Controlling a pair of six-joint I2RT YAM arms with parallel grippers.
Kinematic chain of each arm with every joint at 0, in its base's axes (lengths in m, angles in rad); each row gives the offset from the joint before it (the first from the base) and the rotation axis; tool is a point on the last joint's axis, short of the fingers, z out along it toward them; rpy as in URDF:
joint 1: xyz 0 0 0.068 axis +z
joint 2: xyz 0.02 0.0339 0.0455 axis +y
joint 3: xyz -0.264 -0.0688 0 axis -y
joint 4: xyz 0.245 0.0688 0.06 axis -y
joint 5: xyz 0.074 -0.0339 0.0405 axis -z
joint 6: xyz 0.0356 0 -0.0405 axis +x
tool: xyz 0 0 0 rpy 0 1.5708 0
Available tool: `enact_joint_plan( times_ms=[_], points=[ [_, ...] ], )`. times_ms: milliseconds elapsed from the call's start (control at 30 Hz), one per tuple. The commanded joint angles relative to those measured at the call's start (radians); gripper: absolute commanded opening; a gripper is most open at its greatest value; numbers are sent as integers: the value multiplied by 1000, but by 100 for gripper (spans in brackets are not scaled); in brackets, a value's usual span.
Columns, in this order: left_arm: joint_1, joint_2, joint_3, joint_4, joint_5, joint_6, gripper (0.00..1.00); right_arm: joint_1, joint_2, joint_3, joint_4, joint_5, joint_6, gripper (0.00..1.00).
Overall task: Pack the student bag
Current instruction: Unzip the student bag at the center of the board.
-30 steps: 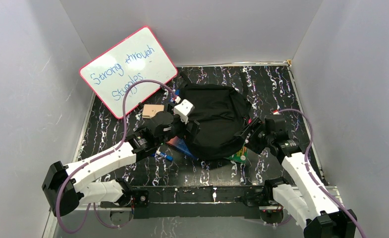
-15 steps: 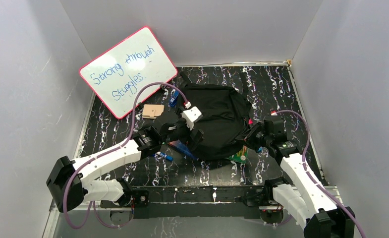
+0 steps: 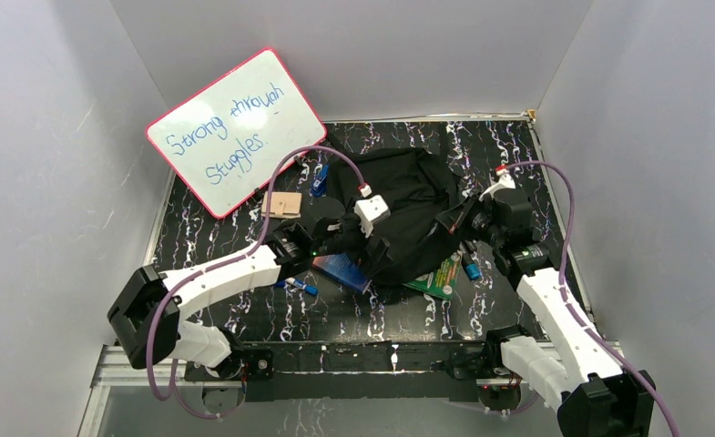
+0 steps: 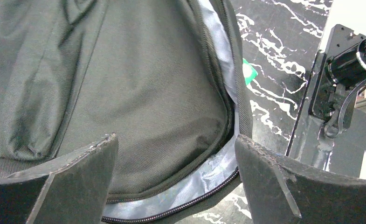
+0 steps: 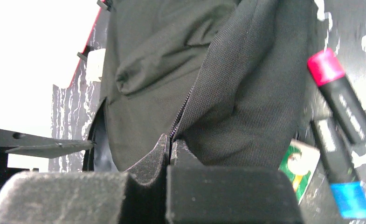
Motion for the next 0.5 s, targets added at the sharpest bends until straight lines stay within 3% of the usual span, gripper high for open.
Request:
enact_joint_plan(
  times_ms=[0, 233, 467],
  points=[
    [-18, 17, -23, 104, 27, -52, 92, -4, 28, 106, 221, -27, -174, 0],
    [-74, 121, 11, 202, -18, -83, 91, -3, 44, 107, 285, -95, -241, 0],
    [-117, 210, 38, 262, -42, -69, 93, -4, 5, 78, 186, -10, -230, 0]
  ],
)
